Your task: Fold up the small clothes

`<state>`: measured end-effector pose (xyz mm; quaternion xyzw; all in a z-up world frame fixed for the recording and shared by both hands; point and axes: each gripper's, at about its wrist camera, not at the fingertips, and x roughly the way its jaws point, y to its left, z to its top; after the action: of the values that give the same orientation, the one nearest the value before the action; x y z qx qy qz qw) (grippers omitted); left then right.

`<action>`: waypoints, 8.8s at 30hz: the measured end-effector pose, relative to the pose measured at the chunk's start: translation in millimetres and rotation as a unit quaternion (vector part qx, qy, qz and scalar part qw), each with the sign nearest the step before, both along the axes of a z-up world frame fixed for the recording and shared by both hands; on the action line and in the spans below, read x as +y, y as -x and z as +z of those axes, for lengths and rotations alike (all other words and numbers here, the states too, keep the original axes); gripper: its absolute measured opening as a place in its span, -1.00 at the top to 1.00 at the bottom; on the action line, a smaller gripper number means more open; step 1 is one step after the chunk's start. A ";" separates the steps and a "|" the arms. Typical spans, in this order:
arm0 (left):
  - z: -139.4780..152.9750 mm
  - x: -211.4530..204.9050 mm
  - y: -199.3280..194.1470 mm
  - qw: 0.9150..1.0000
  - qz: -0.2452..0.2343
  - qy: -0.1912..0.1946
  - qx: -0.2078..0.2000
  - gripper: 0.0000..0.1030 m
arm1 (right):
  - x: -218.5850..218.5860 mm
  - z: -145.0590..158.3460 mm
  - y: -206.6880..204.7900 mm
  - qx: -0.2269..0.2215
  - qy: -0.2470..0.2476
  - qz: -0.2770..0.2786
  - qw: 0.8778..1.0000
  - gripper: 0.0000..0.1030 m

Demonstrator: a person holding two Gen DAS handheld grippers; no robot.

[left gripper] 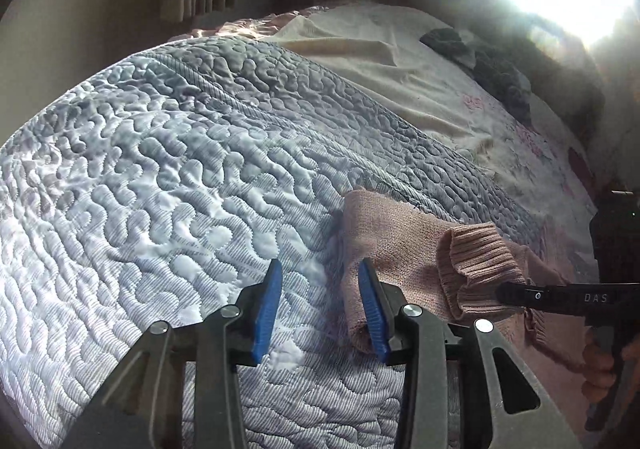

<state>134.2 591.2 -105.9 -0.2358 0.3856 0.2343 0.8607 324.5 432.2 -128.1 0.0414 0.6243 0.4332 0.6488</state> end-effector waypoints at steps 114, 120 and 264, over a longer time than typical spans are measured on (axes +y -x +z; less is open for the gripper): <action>-55.3 -241.6 -174.1 0.977 -0.196 0.000 0.084 -0.03 | -407.3 -17.5 -51.7 -0.067 0.135 -0.231 0.961 0.60; -22.3 -257.7 -221.2 0.976 -0.212 -0.004 0.049 -0.19 | -373.7 15.1 -98.6 -0.091 0.095 -0.219 0.967 0.33; -3.3 -263.3 180.5 0.962 -0.185 0.186 0.070 0.81 | -527.1 27.3 296.5 0.025 -0.044 -0.231 0.972 0.83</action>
<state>-46.3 327.9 -109.2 -0.2994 0.5190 0.0109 0.8006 28.0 -94.9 -100.9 0.2242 0.5939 0.2975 0.7131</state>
